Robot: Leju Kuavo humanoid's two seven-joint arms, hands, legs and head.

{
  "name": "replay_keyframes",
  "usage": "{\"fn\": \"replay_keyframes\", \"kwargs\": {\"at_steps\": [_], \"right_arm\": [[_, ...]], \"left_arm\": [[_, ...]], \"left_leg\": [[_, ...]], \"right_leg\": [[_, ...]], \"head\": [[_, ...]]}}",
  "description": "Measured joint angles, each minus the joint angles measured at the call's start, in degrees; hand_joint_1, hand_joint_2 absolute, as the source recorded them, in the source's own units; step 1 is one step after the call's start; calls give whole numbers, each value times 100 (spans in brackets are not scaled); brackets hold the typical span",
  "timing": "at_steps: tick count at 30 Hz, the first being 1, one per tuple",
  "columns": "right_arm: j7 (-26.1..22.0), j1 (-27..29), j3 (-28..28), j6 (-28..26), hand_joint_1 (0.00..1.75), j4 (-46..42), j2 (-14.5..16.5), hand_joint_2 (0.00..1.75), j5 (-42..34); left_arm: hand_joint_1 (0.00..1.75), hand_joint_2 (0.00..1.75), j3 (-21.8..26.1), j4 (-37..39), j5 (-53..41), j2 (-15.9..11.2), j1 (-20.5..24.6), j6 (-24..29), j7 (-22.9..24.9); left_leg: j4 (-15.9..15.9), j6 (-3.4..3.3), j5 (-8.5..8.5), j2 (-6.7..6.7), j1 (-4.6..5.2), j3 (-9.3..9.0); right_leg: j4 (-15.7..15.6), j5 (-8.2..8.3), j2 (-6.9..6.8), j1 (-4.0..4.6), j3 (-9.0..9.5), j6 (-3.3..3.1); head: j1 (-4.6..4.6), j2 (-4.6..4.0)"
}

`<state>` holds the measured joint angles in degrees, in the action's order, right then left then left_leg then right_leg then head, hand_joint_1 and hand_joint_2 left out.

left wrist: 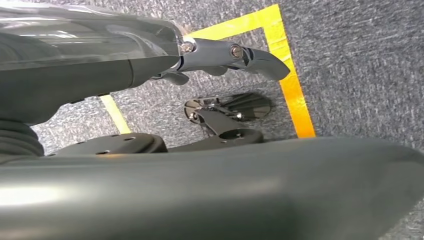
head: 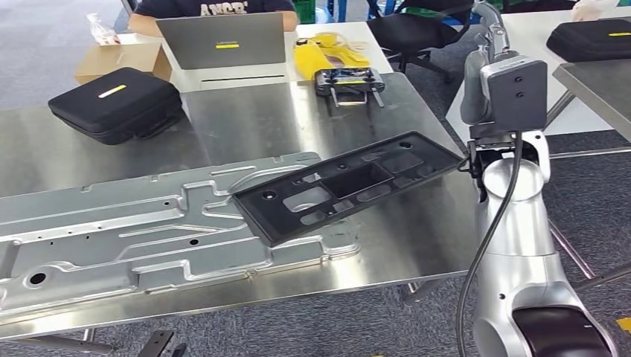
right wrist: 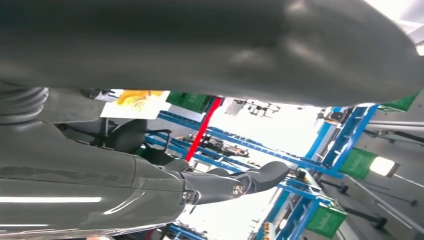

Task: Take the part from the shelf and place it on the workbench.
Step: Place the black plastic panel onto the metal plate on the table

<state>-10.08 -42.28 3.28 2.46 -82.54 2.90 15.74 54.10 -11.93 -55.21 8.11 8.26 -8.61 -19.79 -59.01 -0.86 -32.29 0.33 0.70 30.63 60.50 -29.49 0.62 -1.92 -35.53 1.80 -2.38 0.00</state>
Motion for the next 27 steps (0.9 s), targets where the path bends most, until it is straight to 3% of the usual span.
{"fn": "replay_keyframes", "kwargs": {"at_steps": [20, 24, 27], "right_arm": [[420, -488, -154, 187, 0, -174, -610, 0, -148], [445, -491, -190, 235, 0, -174, -747, 0, -163], [464, -505, -219, 253, 0, -174, -848, 0, -172]], "left_arm": [[0, 0, 27, 0, 111, 0, -75, -46, 60], [0, 0, 84, 0, 114, 0, -98, -46, 61], [0, 0, 96, 0, 112, 2, -102, -49, 62]], "left_leg": [[-20, -17, -9, -13, 23, 14], [-62, -63, -16, -20, 40, 34], [1, -166, 77, -13, 26, 24]], "right_leg": [[-19, 21, -8, -35, 1, 33], [-29, 45, -7, -51, 4, 86], [-70, 71, -7, -44, 19, 167]], "head": [[0, 0], [0, 0], [0, -1]]}}
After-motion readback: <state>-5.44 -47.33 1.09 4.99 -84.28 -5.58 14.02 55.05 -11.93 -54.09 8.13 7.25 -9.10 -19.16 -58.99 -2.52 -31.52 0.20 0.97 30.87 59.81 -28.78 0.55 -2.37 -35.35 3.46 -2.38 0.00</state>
